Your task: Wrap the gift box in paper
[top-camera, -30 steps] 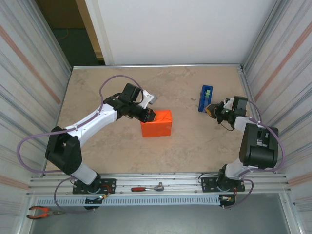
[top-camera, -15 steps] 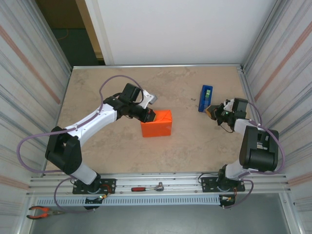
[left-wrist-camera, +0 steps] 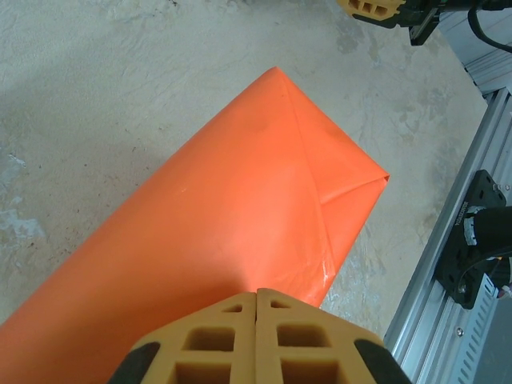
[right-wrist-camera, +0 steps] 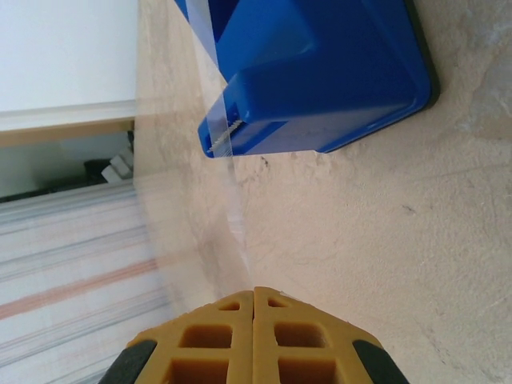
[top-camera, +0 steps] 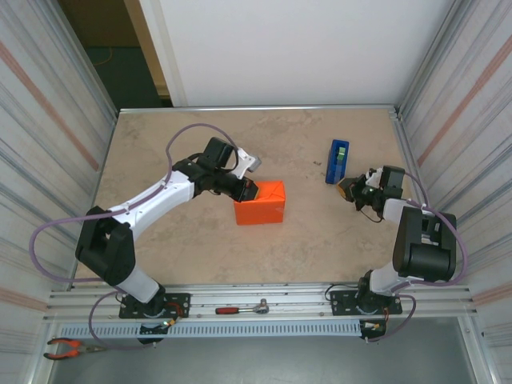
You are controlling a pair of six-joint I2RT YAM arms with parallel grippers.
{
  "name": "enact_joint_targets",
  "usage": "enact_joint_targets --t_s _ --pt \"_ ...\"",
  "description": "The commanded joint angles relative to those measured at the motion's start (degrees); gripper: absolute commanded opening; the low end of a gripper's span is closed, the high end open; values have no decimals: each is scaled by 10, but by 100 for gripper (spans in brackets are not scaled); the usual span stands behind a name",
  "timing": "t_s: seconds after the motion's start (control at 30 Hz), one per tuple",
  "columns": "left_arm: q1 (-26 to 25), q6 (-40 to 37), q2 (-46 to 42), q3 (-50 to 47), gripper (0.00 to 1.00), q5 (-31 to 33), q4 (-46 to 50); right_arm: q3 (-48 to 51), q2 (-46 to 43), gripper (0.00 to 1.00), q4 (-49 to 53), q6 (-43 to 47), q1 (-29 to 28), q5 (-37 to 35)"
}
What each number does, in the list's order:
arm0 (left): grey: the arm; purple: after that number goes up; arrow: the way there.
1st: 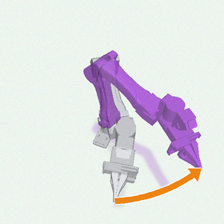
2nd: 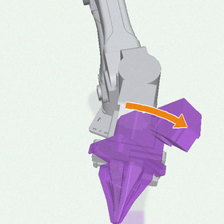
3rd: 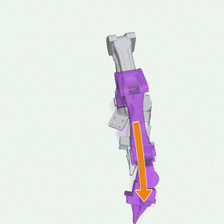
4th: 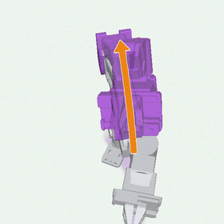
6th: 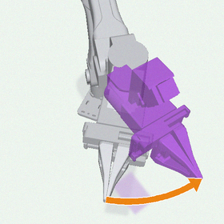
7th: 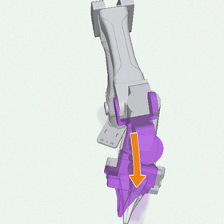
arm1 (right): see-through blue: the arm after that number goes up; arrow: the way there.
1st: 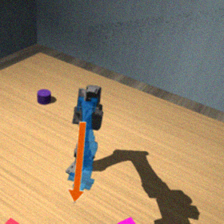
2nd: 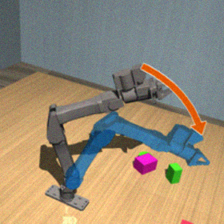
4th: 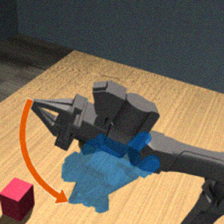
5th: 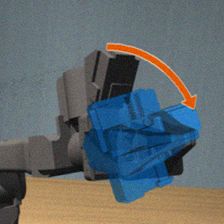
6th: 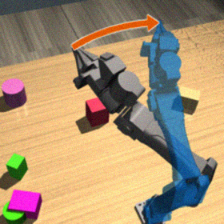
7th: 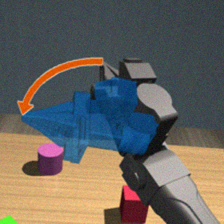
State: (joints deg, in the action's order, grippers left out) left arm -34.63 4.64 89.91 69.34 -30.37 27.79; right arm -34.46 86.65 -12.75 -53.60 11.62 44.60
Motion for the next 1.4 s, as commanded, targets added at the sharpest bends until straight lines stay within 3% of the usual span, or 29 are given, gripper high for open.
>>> enact_joint_targets --t_s 0.0,0.43,0.8,1.37 --pt "-11 -12 36 -22 0 18 54 13 10 0 4 -5 1 14" --pt "-13 -12 36 -22 0 18 55 24 102 0 -91 -52 1 2" --pt "-13 -13 35 -23 0 21 57 11 170 0 -163 -98 -46 -14" --pt "-13 -14 35 -22 0 21 57 40 151 0 -176 -98 -42 -5"
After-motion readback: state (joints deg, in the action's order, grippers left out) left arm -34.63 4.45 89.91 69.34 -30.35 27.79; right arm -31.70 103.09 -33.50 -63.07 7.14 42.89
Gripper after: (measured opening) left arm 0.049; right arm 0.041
